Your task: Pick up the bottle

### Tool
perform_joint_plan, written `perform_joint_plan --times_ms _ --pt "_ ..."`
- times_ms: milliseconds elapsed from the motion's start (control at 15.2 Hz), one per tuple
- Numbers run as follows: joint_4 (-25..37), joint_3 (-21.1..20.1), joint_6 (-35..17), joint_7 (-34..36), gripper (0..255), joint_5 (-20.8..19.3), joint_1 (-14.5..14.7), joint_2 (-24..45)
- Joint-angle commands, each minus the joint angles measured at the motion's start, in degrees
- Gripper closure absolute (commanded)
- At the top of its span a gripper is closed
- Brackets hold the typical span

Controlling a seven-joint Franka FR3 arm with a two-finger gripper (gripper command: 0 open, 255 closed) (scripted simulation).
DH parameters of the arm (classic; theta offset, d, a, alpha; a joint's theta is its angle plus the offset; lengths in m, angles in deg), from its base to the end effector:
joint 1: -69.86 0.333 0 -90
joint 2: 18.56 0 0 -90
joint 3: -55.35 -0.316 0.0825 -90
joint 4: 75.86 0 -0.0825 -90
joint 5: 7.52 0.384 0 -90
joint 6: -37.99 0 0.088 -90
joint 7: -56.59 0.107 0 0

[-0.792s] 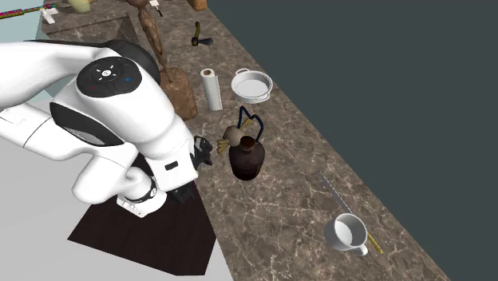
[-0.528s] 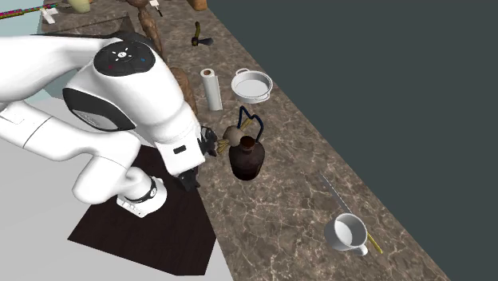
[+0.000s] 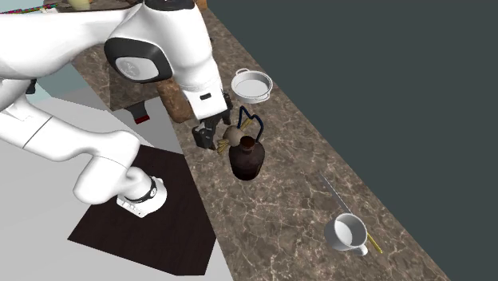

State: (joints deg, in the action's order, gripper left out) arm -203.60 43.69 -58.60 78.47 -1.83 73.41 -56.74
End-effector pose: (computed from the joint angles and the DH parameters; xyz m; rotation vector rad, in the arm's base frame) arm 0.3374 0.1228 0.6159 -3.1179 0.2466 -0.1804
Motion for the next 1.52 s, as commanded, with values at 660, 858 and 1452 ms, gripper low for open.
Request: perform_joint_plan --times_ms 660,858,1452 --pt "14.73 -16.22 0.71 19.53 0 -1.28 0.09 14.65" --pt "12.05 -16.34 -1.56 19.55 0 -1.04 0.28 14.21" --pt "9.01 -16.56 -4.28 19.64 255 -0.79 0.47 13.87"
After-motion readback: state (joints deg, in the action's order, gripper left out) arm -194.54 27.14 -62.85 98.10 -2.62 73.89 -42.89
